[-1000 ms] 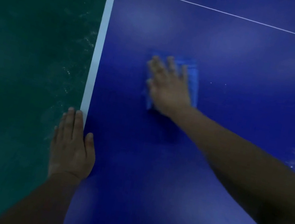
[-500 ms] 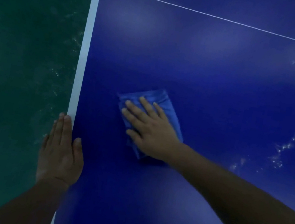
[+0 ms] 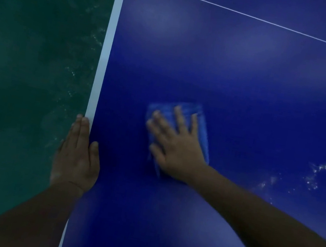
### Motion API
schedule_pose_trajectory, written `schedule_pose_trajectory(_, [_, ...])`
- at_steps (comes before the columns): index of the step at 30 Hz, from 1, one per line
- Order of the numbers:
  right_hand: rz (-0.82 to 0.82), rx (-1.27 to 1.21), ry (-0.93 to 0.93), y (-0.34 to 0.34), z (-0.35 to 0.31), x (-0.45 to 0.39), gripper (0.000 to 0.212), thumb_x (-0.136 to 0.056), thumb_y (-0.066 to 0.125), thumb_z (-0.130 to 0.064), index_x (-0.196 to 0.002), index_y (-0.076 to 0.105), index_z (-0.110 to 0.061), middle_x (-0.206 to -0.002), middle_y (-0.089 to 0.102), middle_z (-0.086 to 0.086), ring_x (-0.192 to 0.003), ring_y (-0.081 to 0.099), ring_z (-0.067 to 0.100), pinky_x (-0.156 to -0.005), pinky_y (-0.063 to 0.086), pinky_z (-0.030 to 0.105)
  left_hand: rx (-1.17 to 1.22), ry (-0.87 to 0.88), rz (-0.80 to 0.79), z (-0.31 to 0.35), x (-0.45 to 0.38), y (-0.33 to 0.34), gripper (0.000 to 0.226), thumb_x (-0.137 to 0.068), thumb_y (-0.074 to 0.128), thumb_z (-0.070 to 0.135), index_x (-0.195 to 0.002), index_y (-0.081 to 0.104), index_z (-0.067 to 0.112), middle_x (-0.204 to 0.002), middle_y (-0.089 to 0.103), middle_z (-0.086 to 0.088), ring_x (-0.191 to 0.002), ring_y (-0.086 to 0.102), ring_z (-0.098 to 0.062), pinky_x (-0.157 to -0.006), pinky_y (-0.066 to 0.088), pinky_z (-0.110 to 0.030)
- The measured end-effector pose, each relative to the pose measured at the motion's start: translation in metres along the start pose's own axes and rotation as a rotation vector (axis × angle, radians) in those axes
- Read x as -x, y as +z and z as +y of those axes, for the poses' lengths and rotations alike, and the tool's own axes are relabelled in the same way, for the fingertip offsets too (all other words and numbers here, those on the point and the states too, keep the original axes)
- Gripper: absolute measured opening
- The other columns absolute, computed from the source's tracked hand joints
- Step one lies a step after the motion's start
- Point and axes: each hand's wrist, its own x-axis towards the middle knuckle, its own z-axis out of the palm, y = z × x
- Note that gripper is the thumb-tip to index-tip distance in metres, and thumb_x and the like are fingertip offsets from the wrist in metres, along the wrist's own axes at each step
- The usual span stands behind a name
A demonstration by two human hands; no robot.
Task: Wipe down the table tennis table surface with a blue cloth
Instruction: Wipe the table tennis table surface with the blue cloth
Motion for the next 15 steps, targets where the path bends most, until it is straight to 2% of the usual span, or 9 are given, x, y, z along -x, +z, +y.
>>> schedule_pose_trajectory(1, [-0.038, 0.023, -0.178, 0.0, 0.003, 0.002, 0.061, -0.1, 0.034, -0.055, -0.156, 0.024, -0.033, -0.165, 0.024, -0.007, -0.152, 0.011, 0.04, -0.116, 0.006, 0.071, 0.014, 0.007, 0.005, 0.0, 0.001, 0.0, 0.069, -0.098, 0.012, 0.046, -0.16, -0.001, 0.016, -0.163, -0.009, 0.012, -0.153, 0.004, -0.011, -0.122, 0.021, -0.045])
schedule_pose_trajectory(2, [-0.046, 0.043, -0.219, -0.003, 0.021, -0.002, 0.062, -0.1, 0.034, -0.056, -0.156, 0.022, -0.034, -0.164, 0.024, -0.007, -0.153, 0.012, 0.039, -0.116, 0.006, 0.07, 0.032, 0.011, 0.01, 0.0, 0.001, 0.0, 0.067, -0.1, 0.014, 0.044, -0.16, -0.001, 0.016, -0.163, -0.009, 0.012, -0.153, 0.005, -0.011, -0.121, 0.022, -0.046])
schedule_pose_trajectory(3, [-0.008, 0.058, -0.115, -0.003, 0.048, -0.012, 0.063, -0.098, 0.032, -0.058, -0.156, 0.023, -0.035, -0.164, 0.025, -0.008, -0.152, 0.013, 0.039, -0.115, 0.009, 0.072, 0.05, 0.008, 0.011, 0.0, 0.001, 0.0, 0.065, -0.103, 0.017, 0.04, -0.16, 0.0, 0.016, -0.163, -0.009, 0.013, -0.153, 0.006, -0.012, -0.121, 0.024, -0.048])
schedule_pose_trajectory(5, [0.039, 0.019, 0.347, -0.011, 0.108, -0.037, 0.067, -0.095, 0.022, -0.06, -0.157, 0.02, -0.036, -0.166, 0.019, -0.01, -0.152, 0.011, 0.039, -0.114, 0.011, 0.073, 0.058, -0.006, 0.011, 0.0, 0.001, 0.0, 0.063, -0.104, 0.021, 0.037, -0.16, 0.001, 0.016, -0.164, -0.007, 0.011, -0.154, 0.011, -0.016, -0.119, 0.027, -0.05])
schedule_pose_trajectory(7, [0.039, -0.084, 0.767, -0.026, 0.15, -0.062, 0.067, -0.096, 0.017, -0.059, -0.159, 0.015, -0.037, -0.167, 0.008, -0.013, -0.154, 0.002, 0.036, -0.116, 0.004, 0.071, 0.052, 0.007, 0.011, 0.001, 0.001, -0.001, 0.067, -0.101, 0.018, 0.041, -0.16, 0.002, 0.016, -0.165, -0.006, 0.011, -0.153, 0.014, -0.018, -0.116, 0.03, -0.049])
schedule_pose_trajectory(8, [0.051, -0.139, 0.859, -0.033, 0.151, -0.075, 0.066, -0.097, 0.019, -0.057, -0.159, 0.014, -0.036, -0.168, 0.006, -0.013, -0.154, 0.0, 0.035, -0.116, 0.002, 0.071, 0.053, 0.015, 0.008, 0.001, 0.001, -0.001, 0.068, -0.1, 0.017, 0.043, -0.161, 0.002, 0.017, -0.166, -0.006, 0.011, -0.153, 0.016, -0.019, -0.115, 0.032, -0.049])
schedule_pose_trajectory(9, [0.058, -0.147, 0.856, -0.035, 0.137, -0.085, 0.065, -0.098, 0.021, -0.056, -0.159, 0.015, -0.036, -0.168, 0.006, -0.013, -0.154, 0.001, 0.036, -0.115, 0.002, 0.071, 0.054, 0.017, 0.007, 0.001, 0.001, -0.001, 0.066, -0.101, 0.017, 0.042, -0.161, 0.001, 0.018, -0.166, -0.006, 0.011, -0.152, 0.018, -0.019, -0.114, 0.034, -0.05])
schedule_pose_trajectory(11, [0.061, -0.069, 0.629, -0.03, 0.077, -0.096, 0.066, -0.096, 0.023, -0.054, -0.159, 0.019, -0.035, -0.167, 0.012, -0.01, -0.153, 0.006, 0.04, -0.114, 0.005, 0.073, 0.065, 0.007, 0.007, 0.002, 0.0, -0.002, 0.062, -0.104, 0.018, 0.038, -0.161, 0.0, 0.02, -0.164, -0.008, 0.014, -0.152, 0.019, -0.02, -0.114, 0.035, -0.051])
schedule_pose_trajectory(15, [-0.097, -0.053, -0.231, -0.007, -0.07, -0.018, 0.062, -0.099, 0.029, -0.055, -0.157, 0.023, -0.036, -0.167, 0.018, -0.006, -0.153, 0.001, 0.039, -0.114, -0.003, 0.073, 0.089, 0.004, 0.033, 0.002, 0.0, -0.002, 0.067, -0.099, 0.015, 0.044, -0.161, 0.002, 0.021, -0.163, -0.007, 0.016, -0.151, 0.013, -0.01, -0.115, 0.031, -0.046])
